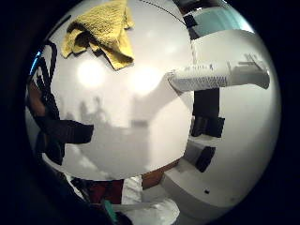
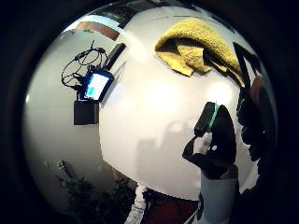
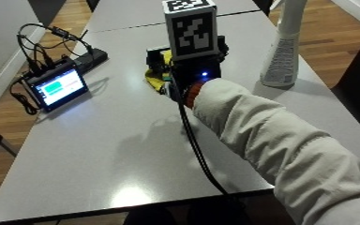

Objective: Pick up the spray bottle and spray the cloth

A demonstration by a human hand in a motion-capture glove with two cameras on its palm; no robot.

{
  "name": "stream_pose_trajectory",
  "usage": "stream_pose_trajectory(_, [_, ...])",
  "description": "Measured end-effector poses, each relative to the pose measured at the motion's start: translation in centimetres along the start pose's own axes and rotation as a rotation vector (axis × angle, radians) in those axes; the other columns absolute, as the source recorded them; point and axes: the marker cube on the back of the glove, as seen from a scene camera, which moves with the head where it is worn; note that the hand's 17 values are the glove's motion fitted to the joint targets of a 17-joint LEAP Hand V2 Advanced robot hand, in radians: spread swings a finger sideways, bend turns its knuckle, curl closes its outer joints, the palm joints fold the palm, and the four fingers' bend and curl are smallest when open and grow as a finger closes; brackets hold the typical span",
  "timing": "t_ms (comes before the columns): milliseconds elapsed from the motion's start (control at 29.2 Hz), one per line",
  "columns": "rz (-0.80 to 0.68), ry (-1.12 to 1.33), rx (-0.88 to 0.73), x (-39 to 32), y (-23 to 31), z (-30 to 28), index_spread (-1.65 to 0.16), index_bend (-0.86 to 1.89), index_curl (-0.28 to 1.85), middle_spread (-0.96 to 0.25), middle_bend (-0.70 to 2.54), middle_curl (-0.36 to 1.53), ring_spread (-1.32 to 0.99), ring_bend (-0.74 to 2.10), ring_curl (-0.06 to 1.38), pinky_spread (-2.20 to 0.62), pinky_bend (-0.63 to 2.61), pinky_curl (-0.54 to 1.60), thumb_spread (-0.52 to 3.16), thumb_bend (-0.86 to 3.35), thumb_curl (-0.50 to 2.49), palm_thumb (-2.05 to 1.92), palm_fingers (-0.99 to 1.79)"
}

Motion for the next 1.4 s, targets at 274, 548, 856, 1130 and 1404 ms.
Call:
stream_pose_trajectory(274, [0.004,0.004,0.002,0.1,0.1,-0.2,-0.15,0.19,0.17,-0.07,0.53,0.25,-0.12,0.77,0.29,-0.19,0.84,0.30,0.58,0.41,0.24,0.72,1.40])
stream_pose_trajectory(548, [0.005,0.016,0.007,0.3,0.2,-0.5,-0.18,0.20,0.26,-0.08,0.58,0.33,-0.14,0.81,0.38,-0.22,0.89,0.38,0.74,0.36,0.32,0.75,1.33])
stream_pose_trajectory(856, [-0.081,-0.186,0.069,2.3,4.0,-1.7,-0.20,0.19,0.33,-0.09,0.59,0.39,-0.15,0.81,0.42,-0.24,0.90,0.43,0.84,0.29,0.39,0.77,1.31])
stream_pose_trajectory(1130, [-0.312,-1.131,0.428,11.1,13.2,-2.5,-0.23,0.22,0.39,-0.07,0.53,0.41,-0.13,0.66,0.41,-0.22,0.66,0.41,0.85,0.25,0.44,0.86,0.88])
stream_pose_trajectory(1404, [0.025,-1.275,0.825,21.3,10.8,1.3,-0.28,0.16,0.40,-0.09,0.50,0.42,-0.15,0.54,0.40,-0.13,0.30,0.31,0.88,0.19,0.45,0.89,0.37])
